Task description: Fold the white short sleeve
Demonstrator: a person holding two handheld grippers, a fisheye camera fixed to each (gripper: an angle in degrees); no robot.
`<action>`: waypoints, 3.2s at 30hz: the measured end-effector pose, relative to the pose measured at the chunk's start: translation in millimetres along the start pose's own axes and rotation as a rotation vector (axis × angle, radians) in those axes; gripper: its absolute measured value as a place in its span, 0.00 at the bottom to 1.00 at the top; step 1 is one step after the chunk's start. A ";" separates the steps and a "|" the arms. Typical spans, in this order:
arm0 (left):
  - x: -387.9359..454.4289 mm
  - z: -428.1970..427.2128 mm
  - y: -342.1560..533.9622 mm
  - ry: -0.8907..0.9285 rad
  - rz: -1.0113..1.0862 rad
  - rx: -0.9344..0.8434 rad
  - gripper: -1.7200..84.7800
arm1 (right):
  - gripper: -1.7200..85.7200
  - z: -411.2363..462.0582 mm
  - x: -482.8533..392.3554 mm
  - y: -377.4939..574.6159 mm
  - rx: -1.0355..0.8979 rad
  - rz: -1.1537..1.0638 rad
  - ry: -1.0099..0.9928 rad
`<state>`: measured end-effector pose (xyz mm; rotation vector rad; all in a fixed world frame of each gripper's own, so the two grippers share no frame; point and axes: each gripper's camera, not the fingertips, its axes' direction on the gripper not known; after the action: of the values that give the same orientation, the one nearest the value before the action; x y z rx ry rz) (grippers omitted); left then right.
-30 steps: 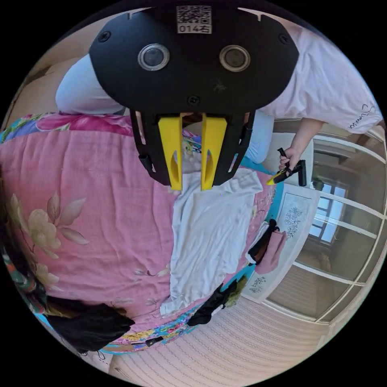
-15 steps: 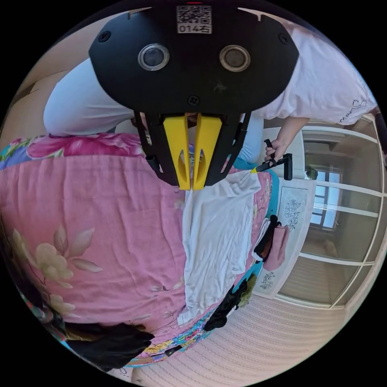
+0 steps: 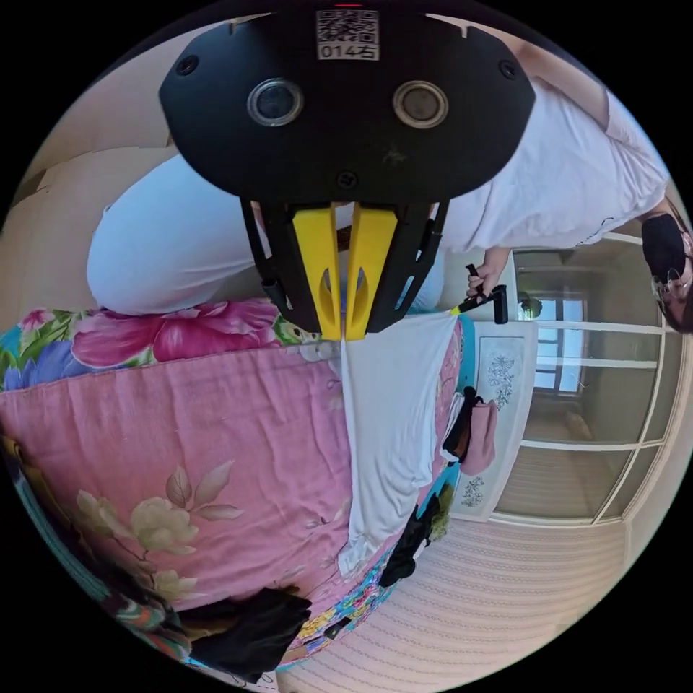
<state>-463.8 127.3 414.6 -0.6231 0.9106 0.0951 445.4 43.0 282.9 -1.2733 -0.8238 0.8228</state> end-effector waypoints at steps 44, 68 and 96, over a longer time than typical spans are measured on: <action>172.9 131.7 -262.6 -0.196 0.388 0.053 0.01 | 0.14 33.2 -95.4 -50.6 0.203 -0.281 0.367; 296.9 378.3 -648.2 -0.257 0.523 0.025 0.01 | 0.15 5.6 -96.7 -239.6 0.289 -0.355 0.241; 332.5 425.4 -707.2 -0.172 0.616 0.040 0.01 | 0.02 -56.9 -86.6 -317.3 0.457 -0.141 -0.136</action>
<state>279.8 -282.0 681.4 -0.2739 0.9083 0.6707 474.7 -94.1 585.7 -0.7549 -0.7681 0.9270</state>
